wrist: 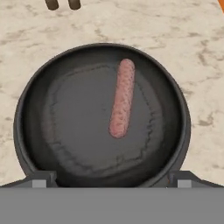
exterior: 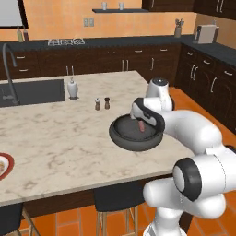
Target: Place one bun and one sausage from the bowl on each plate.
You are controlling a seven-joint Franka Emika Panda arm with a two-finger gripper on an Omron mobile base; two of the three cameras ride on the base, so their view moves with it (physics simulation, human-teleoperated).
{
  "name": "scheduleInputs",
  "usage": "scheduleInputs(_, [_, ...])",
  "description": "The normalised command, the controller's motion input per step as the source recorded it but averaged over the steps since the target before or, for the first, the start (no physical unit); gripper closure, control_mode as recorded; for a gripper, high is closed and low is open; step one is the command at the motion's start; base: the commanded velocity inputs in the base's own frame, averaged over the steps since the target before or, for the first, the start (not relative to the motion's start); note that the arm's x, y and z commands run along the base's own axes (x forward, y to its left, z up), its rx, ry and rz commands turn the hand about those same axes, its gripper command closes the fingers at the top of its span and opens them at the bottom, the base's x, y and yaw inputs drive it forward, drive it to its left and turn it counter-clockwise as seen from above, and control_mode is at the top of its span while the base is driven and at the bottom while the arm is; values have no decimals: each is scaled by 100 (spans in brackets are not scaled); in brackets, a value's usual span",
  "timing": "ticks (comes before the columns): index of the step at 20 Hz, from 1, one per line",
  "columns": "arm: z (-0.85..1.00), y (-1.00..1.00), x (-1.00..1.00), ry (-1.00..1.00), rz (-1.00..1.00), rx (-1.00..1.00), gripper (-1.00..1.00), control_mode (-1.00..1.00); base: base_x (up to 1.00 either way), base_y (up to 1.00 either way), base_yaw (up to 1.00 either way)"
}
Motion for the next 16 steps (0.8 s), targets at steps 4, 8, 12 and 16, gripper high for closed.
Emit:
scheduleInputs(4, [-27,-3,34,0,0,0,-100,-100,0,0,0])
scheduleInputs(8, [-45,-10,29,-2,0,0,-100,-100,0,0,0])
scheduleInputs(12, [-45,-3,46,-1,0,0,-100,-100,0,0,0])
scheduleInputs(16, [-39,0,43,0,0,0,-100,-100,0,0,0])
